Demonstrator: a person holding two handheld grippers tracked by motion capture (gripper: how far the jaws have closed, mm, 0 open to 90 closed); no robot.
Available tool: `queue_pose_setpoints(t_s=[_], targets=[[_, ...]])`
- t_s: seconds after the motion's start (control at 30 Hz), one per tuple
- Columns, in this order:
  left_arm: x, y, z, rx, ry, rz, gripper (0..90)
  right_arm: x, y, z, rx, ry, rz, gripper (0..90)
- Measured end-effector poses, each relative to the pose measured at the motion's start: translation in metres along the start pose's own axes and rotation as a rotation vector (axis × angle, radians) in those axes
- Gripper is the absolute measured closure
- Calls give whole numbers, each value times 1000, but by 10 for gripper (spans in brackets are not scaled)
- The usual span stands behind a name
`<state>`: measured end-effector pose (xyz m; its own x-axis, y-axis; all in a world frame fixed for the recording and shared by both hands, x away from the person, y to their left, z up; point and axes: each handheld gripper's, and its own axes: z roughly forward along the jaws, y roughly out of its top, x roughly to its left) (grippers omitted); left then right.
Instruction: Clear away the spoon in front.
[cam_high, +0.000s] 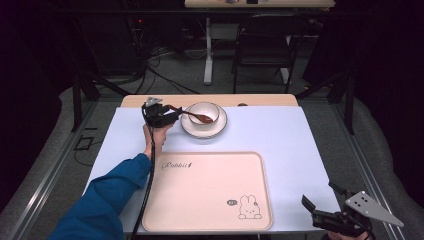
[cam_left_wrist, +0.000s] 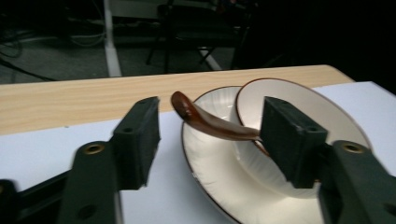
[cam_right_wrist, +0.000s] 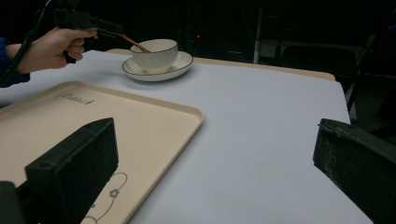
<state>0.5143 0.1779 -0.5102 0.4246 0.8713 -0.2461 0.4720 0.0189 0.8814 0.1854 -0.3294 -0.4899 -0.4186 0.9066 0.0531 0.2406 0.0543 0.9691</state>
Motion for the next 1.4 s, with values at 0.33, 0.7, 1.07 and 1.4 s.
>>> queue_pose_setpoints(t_s=[0.33, 0.7, 1.07, 1.4], targets=[[-2, -3, 3, -33, -19, -33, 549, 0, 0, 0, 2, -2, 0, 0], [-4, 0, -4, -71, -38, -38, 673, 0, 0, 0, -1, -3, -4, 0], [-9, 5, -11, -112, -97, -36, 784, 0, 0, 0, 1, -4, -3, 0], [-11, 8, -18, -132, -121, -46, 831, 0, 0, -1, 1, -4, -5, 0]])
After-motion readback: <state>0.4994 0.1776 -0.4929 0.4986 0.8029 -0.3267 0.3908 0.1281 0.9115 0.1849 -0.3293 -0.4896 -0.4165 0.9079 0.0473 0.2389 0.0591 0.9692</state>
